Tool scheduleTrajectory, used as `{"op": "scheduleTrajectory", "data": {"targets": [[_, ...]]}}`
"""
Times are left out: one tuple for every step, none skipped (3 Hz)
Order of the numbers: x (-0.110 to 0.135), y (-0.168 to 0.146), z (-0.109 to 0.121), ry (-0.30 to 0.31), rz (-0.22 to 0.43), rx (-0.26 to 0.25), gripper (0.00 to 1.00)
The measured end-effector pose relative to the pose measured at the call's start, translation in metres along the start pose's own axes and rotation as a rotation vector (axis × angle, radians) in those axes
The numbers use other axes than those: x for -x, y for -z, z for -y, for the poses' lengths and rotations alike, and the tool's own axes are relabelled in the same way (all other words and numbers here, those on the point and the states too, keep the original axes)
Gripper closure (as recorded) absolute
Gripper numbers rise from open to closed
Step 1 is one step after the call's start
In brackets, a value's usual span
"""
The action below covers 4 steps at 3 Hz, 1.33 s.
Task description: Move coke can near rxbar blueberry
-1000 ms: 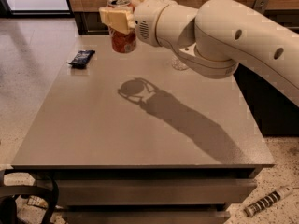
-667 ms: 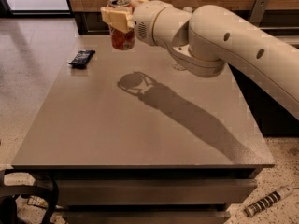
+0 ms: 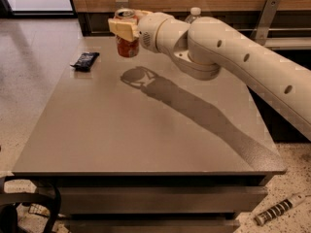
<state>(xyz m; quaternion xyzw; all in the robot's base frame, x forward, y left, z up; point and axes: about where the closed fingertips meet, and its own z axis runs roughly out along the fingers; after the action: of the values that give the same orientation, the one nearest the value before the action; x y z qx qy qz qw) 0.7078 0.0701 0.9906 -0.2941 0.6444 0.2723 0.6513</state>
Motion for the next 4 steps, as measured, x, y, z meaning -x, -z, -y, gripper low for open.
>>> {"op": "scheduleTrajectory", "data": {"targets": [[-0.021, -0.03, -0.002, -0.012, -0.023, 0.032, 1.0], [-0.034, -0.054, -0.01, -0.016, -0.017, 0.054, 1.0], [-0.05, -0.074, -0.019, -0.026, -0.022, 0.068, 1.0], [-0.068, -0.087, -0.023, -0.011, -0.062, 0.05, 1.0]]}}
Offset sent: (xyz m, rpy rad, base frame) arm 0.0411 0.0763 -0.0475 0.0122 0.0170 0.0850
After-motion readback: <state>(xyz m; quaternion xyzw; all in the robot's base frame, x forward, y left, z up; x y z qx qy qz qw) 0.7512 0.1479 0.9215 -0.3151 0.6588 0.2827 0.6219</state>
